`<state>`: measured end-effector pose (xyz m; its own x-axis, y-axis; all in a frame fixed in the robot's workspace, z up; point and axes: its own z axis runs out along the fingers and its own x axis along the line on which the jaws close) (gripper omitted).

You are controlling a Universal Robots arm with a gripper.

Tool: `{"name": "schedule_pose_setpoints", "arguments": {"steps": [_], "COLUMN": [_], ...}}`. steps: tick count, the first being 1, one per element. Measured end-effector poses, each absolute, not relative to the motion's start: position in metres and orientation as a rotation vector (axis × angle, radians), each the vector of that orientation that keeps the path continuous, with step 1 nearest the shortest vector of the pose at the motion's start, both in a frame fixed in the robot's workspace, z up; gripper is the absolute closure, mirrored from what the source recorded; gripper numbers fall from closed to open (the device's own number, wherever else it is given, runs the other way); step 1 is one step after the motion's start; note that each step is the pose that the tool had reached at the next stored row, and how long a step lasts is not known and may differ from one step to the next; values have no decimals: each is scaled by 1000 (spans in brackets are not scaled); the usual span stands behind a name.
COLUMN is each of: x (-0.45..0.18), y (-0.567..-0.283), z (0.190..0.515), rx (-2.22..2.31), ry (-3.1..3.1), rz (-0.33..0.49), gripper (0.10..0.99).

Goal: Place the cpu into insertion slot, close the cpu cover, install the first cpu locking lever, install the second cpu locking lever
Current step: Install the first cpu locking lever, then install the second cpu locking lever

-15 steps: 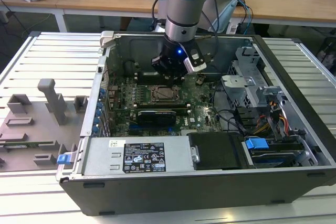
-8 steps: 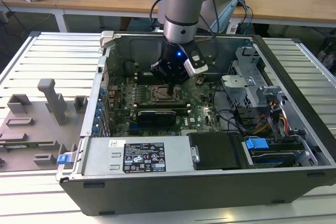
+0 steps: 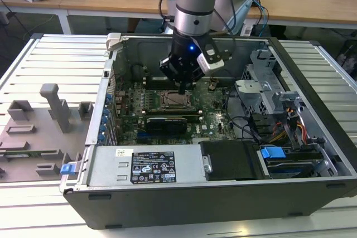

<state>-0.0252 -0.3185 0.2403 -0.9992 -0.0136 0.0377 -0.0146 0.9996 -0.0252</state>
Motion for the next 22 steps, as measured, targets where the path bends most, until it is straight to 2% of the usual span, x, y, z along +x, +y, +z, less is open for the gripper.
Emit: {"name": "schedule_pose_setpoints", "arguments": {"steps": [16, 22], "x": [-25, -26], "y": [-318, -338], "z": [244, 242], "rx": [22, 23], "ry": [-3104, -3104], "rz": [39, -5], "gripper": [980, 980]}}
